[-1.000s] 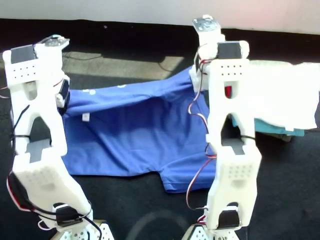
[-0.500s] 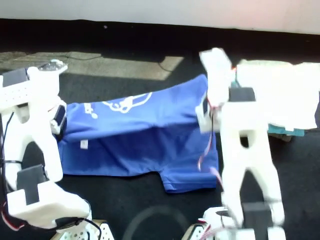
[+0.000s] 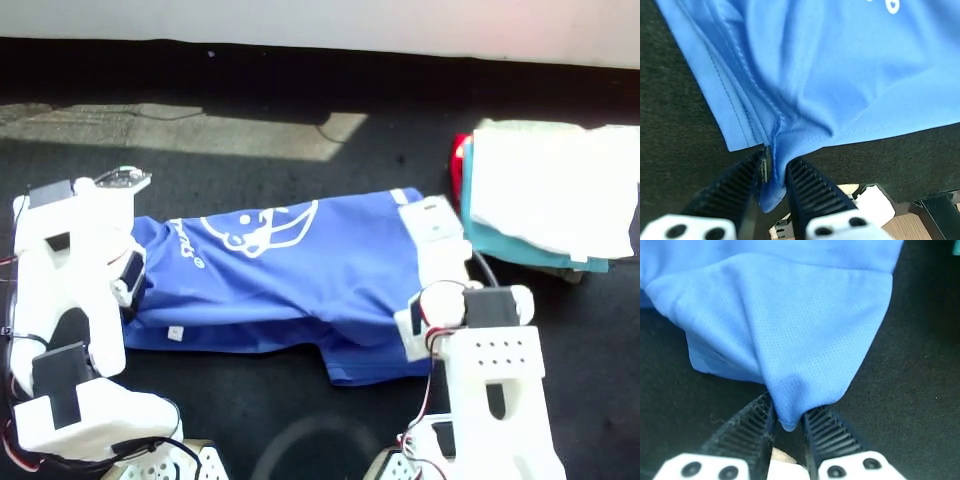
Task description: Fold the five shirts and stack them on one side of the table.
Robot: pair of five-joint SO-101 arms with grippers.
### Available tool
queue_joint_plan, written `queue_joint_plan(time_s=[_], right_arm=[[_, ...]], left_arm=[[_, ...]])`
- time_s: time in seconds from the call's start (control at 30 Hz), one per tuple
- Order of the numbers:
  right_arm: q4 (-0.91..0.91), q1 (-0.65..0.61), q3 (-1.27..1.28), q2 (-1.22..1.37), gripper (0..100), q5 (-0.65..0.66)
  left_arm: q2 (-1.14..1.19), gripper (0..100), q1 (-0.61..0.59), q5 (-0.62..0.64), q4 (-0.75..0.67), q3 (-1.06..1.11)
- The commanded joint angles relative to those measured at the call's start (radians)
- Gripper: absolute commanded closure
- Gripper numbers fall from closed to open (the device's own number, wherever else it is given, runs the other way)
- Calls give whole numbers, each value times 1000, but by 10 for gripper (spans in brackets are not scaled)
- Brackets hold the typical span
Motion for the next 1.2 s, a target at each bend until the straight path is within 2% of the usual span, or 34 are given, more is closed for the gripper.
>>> queue_joint_plan(time_s=[0.0,0.3,0.4,0.5,0.73,0.9,1.03,1.1,1.17], right_arm=[[8,13,39,-42,993,81],[137,8,-5,-111,993,209],[154,7,5,-148,993,242],[128,7,54,-163,993,250],[-56,8,229,-165,993,250],[-74,8,251,-165,985,247],[-71,8,249,-165,881,244],[-65,8,248,-171,839,249],[-39,8,222,-171,839,250]], left_arm=[[-47,991,-13,-6,-68,44],[-48,991,-21,-6,-84,54],[-50,991,-44,-6,-52,47],[-45,991,-68,-8,-48,51],[-47,991,-56,-48,-86,120],[-47,991,-58,-46,-133,101],[-47,983,-58,-44,-173,97],[-47,943,-61,-46,-170,97],[-48,885,-84,-49,-152,91]])
